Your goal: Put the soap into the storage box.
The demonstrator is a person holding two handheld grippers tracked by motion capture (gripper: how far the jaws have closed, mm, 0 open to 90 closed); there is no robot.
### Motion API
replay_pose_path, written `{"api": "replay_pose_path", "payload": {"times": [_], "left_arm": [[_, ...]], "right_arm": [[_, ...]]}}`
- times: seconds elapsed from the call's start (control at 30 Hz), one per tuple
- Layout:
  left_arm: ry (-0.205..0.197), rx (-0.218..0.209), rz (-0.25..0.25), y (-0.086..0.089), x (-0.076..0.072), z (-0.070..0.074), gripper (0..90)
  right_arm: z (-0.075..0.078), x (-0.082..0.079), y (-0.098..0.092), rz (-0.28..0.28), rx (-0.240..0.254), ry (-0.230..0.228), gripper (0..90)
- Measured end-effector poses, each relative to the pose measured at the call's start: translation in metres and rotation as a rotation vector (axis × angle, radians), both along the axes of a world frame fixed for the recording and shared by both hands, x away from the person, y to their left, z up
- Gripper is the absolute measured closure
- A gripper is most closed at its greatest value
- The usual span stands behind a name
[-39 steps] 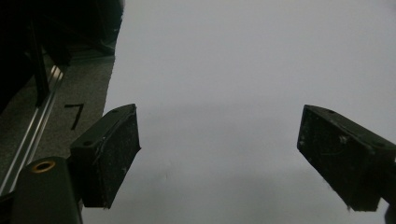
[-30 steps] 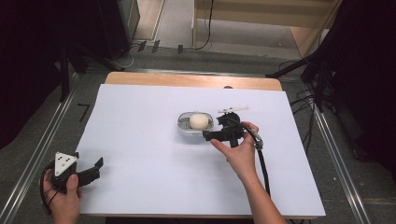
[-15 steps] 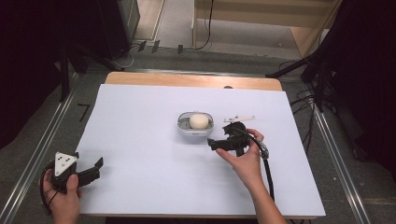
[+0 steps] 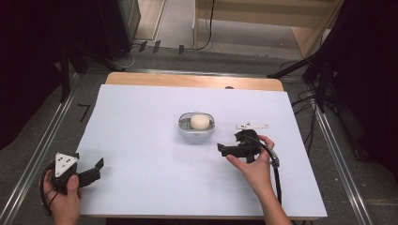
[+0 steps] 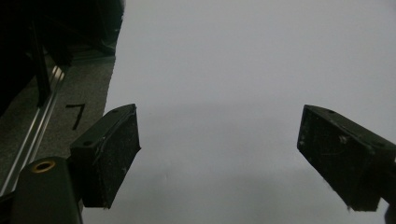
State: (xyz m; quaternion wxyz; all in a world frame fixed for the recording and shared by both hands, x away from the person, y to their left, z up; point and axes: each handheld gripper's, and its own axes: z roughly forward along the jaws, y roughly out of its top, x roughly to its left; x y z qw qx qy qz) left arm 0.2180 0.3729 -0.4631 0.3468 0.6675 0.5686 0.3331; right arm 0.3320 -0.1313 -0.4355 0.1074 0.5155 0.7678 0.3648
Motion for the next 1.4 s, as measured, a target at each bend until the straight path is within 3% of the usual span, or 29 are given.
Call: {"api": "replay_pose_path", "payload": {"times": [0.23, 0.53, 0.87, 1.03, 1.4], "left_arm": [[0.001, -0.001, 0.002, 0.000, 0.000, 0.000, 13.9], [0.001, 0.002, -0.001, 0.000, 0.000, 0.000, 13.9], [0.001, 0.006, 0.002, -0.001, 0.000, 0.000, 13.9], [0.000, 0.003, 0.002, 0.000, 0.000, 0.000, 13.9], [0.002, 0.002, 0.000, 0.000, 0.000, 0.000, 13.9]], "right_arm": [[-0.010, -0.007, -0.014, -0.027, -0.018, -0.003, 8.2], [-0.020, -0.017, -0.036, -0.051, -0.002, -0.007, 8.2], [-0.032, -0.031, -0.072, -0.097, 0.032, -0.006, 8.9], [-0.037, -0.039, -0.086, -0.120, 0.014, -0.027, 9.0], [-0.043, -0.055, -0.121, -0.180, 0.024, -0.036, 9.1]]}}
